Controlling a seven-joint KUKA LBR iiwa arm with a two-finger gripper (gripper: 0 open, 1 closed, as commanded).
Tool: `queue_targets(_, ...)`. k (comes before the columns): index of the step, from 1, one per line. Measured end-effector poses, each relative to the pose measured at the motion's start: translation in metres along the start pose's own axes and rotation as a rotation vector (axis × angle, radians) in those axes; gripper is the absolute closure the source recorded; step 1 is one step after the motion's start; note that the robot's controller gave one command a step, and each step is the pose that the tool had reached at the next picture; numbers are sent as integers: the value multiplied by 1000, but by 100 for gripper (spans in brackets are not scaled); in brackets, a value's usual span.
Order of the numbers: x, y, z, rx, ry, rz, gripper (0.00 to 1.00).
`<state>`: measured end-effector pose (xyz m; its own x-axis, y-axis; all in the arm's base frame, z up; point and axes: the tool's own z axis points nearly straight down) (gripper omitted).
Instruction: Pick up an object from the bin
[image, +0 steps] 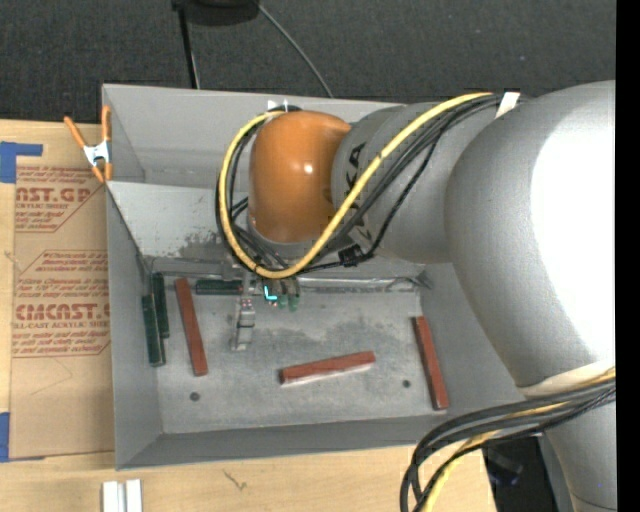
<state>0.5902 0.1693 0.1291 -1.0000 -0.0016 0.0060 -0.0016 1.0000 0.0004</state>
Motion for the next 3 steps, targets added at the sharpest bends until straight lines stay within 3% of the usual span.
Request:
queue_targets(1, -2, 0, -4, -1, -7, 1, 0)
queue_targets(2, 6, -69, 52, -1, -7, 152, 100)
queue_targets(3, 6, -69, 52, -1, -7, 153, 0)
